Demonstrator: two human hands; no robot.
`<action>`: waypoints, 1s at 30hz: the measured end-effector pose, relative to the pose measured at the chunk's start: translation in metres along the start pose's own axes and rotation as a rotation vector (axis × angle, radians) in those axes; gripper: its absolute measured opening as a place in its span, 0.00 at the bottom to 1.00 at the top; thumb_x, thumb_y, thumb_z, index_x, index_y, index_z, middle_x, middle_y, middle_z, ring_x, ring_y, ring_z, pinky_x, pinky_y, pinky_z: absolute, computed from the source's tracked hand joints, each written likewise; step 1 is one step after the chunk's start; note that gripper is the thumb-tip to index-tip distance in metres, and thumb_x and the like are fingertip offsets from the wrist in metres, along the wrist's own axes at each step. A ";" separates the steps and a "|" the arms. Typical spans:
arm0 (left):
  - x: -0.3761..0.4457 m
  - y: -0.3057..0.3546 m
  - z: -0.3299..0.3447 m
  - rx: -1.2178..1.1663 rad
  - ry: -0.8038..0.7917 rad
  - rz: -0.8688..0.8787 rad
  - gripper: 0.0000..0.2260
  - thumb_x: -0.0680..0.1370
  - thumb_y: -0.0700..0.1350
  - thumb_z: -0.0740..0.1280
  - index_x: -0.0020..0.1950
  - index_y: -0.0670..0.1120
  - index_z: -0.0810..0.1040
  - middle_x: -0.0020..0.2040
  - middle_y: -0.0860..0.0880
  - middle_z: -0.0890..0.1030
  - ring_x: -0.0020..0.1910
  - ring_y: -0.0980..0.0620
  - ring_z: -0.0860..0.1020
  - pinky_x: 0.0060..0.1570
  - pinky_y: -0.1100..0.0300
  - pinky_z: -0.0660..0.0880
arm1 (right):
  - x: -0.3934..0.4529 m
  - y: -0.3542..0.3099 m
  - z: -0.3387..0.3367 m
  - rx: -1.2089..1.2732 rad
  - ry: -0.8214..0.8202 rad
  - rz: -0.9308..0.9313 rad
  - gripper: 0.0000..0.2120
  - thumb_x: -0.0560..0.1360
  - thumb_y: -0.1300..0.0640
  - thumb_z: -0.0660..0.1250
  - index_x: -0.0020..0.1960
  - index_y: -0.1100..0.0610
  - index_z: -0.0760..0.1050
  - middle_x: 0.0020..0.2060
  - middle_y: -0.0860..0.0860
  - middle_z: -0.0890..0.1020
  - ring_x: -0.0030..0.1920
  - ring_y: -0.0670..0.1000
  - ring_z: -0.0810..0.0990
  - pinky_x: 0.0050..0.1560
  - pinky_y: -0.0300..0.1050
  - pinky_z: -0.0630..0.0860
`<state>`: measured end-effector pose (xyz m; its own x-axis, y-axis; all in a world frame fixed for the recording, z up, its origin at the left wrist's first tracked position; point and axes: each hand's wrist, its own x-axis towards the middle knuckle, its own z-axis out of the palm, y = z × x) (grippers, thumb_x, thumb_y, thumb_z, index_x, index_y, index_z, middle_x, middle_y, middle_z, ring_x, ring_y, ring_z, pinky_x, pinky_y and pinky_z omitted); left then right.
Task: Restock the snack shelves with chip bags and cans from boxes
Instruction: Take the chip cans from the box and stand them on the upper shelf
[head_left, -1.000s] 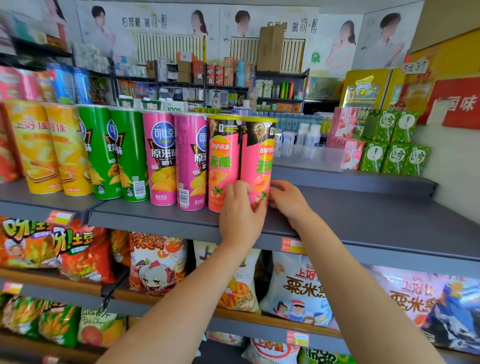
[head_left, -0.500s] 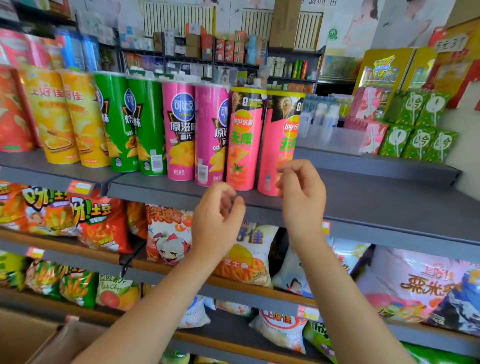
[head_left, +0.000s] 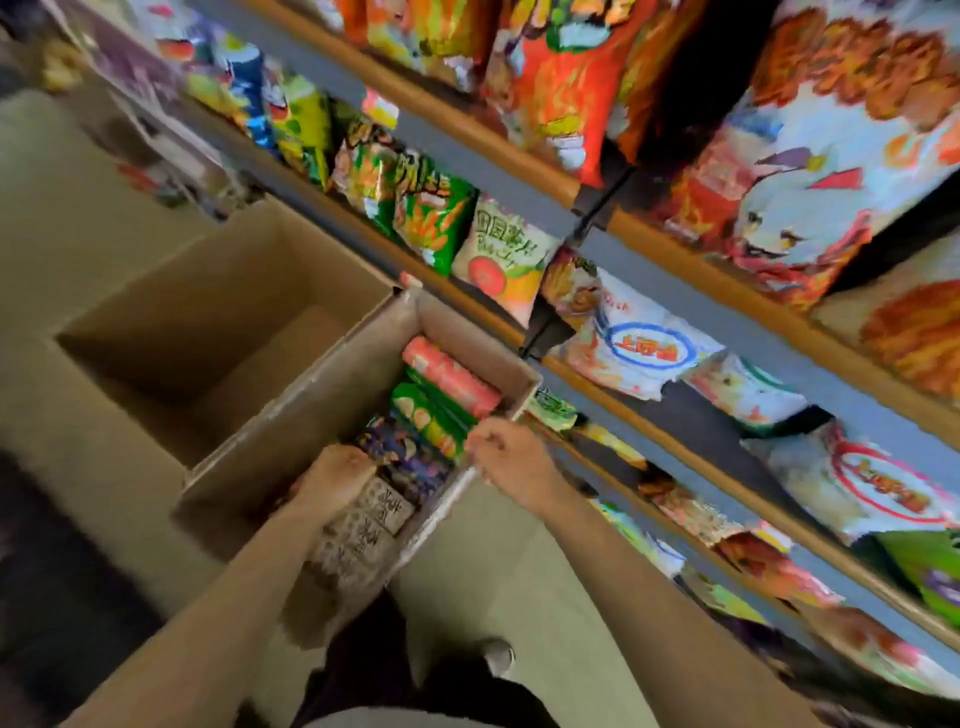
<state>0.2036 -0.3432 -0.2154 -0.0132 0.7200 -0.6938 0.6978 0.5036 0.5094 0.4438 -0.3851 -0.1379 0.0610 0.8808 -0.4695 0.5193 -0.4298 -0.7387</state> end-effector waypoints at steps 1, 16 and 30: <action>0.018 -0.028 0.000 -0.005 -0.029 -0.066 0.13 0.75 0.51 0.68 0.35 0.44 0.75 0.36 0.41 0.81 0.42 0.39 0.82 0.45 0.51 0.76 | 0.010 0.001 0.018 -0.005 -0.059 0.040 0.12 0.80 0.59 0.64 0.39 0.49 0.75 0.31 0.43 0.75 0.32 0.43 0.72 0.36 0.39 0.68; 0.100 -0.079 -0.040 -0.213 -0.178 -0.149 0.09 0.83 0.48 0.62 0.56 0.45 0.79 0.47 0.48 0.81 0.38 0.58 0.78 0.39 0.63 0.74 | 0.233 0.066 0.109 -0.522 0.118 0.570 0.31 0.75 0.54 0.71 0.72 0.62 0.62 0.70 0.62 0.69 0.71 0.63 0.68 0.69 0.57 0.68; 0.104 -0.050 -0.029 0.376 -0.113 0.653 0.42 0.67 0.54 0.77 0.77 0.55 0.61 0.74 0.51 0.64 0.74 0.49 0.61 0.72 0.48 0.61 | 0.141 -0.009 0.117 -0.332 -0.346 0.390 0.25 0.66 0.54 0.77 0.60 0.51 0.73 0.51 0.51 0.80 0.46 0.52 0.82 0.47 0.48 0.81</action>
<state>0.1468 -0.2792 -0.2983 0.5450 0.7526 -0.3695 0.7361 -0.2185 0.6407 0.3483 -0.2803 -0.2543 0.0486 0.5316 -0.8456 0.7552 -0.5737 -0.3172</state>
